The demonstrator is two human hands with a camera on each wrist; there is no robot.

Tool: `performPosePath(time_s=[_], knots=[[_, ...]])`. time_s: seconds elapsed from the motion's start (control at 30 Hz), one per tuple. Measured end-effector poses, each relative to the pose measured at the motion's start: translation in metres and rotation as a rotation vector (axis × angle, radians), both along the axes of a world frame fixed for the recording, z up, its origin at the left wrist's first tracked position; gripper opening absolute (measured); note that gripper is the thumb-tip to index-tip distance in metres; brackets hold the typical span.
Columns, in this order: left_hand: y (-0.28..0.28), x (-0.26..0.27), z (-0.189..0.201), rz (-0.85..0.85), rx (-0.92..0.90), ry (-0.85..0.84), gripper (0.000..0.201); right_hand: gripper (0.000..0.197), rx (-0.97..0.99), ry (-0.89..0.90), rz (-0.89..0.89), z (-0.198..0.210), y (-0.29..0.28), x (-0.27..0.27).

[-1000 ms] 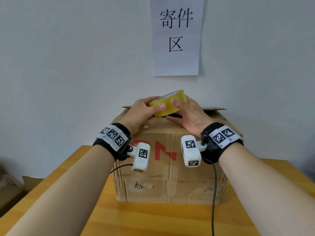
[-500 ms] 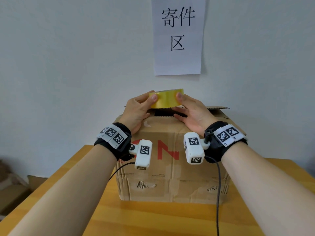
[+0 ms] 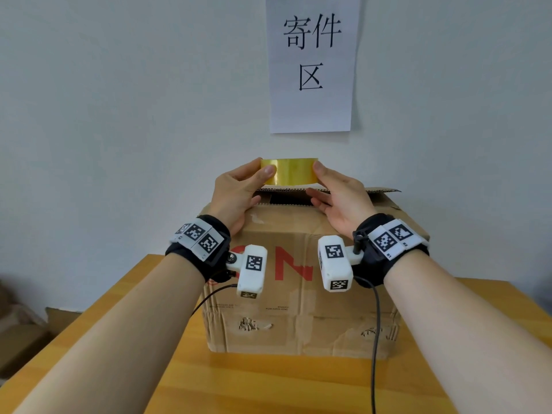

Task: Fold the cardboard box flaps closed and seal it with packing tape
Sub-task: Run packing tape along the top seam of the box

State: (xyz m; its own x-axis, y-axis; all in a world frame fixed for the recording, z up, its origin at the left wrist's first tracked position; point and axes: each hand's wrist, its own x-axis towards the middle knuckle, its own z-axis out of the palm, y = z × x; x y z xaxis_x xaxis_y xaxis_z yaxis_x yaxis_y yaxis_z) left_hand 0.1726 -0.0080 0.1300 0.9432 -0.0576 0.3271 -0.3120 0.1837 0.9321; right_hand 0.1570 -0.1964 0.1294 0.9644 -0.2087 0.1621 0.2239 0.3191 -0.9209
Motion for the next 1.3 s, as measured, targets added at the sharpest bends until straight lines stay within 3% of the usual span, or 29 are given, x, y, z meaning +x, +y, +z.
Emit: performPosePath(time_s=[0.17,0.3,0.43,0.5,0.6,0.7,0.77,1.0,1.3], knots=[[-0.003,0.001,0.001,0.035,0.034,-0.01,0.043,0.031,-0.027,-0.027,-0.027,0.0,0.001,0.002],[-0.007,-0.001,0.002,-0.039,0.12,-0.039,0.031,0.037,-0.01,-0.026,-0.075,0.002,0.003,0.002],[-0.008,0.0,0.002,-0.154,0.235,-0.03,0.03,0.042,0.017,0.008,-0.158,0.003,0.003,0.002],[-0.009,0.001,0.001,-0.156,0.246,-0.037,0.03,0.047,0.041,0.005,-0.187,0.003,0.002,0.004],[-0.01,0.003,0.0,-0.106,0.206,-0.049,0.028,0.038,0.008,-0.02,-0.208,0.003,0.003,0.003],[-0.008,0.001,-0.001,-0.108,0.194,-0.065,0.02,0.042,-0.178,-0.034,-0.143,0.001,0.008,0.003],[-0.009,0.0,-0.002,-0.131,0.211,-0.086,0.025,0.044,-0.258,-0.037,-0.062,0.0,0.011,0.001],[-0.015,-0.008,-0.001,-0.148,0.353,-0.127,0.027,0.028,-0.276,-0.1,0.044,-0.001,0.009,-0.005],[-0.014,-0.003,-0.002,-0.123,0.331,-0.099,0.032,0.016,-0.313,-0.205,0.098,-0.005,0.009,-0.008]])
